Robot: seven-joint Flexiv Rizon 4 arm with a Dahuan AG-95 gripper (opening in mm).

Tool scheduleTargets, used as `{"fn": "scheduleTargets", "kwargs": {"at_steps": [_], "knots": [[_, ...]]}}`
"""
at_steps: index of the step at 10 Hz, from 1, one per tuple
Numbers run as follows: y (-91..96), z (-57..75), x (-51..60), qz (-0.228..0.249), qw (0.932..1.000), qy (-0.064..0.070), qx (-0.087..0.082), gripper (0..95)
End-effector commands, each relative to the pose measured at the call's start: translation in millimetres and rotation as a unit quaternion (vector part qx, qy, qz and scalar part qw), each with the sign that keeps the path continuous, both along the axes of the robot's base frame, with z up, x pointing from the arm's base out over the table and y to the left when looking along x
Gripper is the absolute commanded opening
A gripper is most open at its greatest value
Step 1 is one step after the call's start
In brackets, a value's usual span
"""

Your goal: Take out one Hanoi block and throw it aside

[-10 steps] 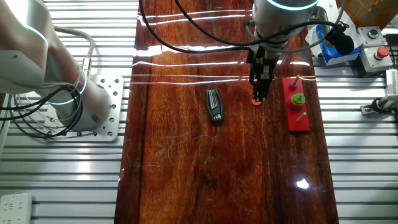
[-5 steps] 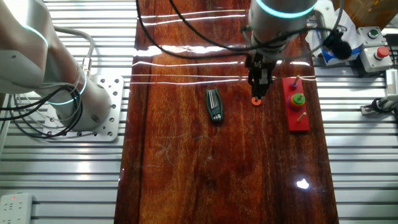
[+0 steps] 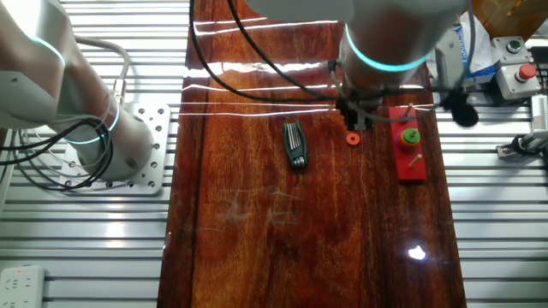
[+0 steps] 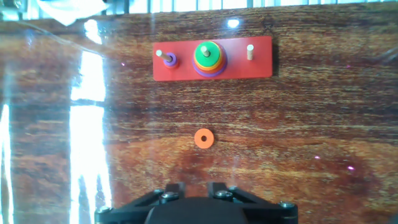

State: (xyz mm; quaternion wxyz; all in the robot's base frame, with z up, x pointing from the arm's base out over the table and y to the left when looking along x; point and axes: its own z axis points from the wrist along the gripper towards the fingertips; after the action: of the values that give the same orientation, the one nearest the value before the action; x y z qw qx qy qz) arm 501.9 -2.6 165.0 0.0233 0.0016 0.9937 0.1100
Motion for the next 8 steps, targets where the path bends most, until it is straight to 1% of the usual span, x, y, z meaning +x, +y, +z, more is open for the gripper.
{"fn": "scheduleTargets", "kwargs": {"at_steps": [1,3,4,5,6,7,8], "knots": [[-3.1,-7.1,9.9,-0.002,0.9868,-0.003,-0.162,0.0],[-7.1,-8.4,22.7,0.0,0.9861,-0.004,-0.166,0.0],[-12.5,-5.9,33.7,0.001,0.9852,-0.005,-0.171,0.0],[-16.1,-3.9,39.8,0.003,0.9847,-0.009,-0.174,0.0],[-22.0,-0.3,52.5,0.001,0.985,-0.016,-0.172,0.0],[-24.1,0.1,57.7,0.001,0.9849,-0.022,-0.172,0.0],[-26.5,-1.6,63.8,0.0,0.9846,-0.037,-0.171,0.0]]}}
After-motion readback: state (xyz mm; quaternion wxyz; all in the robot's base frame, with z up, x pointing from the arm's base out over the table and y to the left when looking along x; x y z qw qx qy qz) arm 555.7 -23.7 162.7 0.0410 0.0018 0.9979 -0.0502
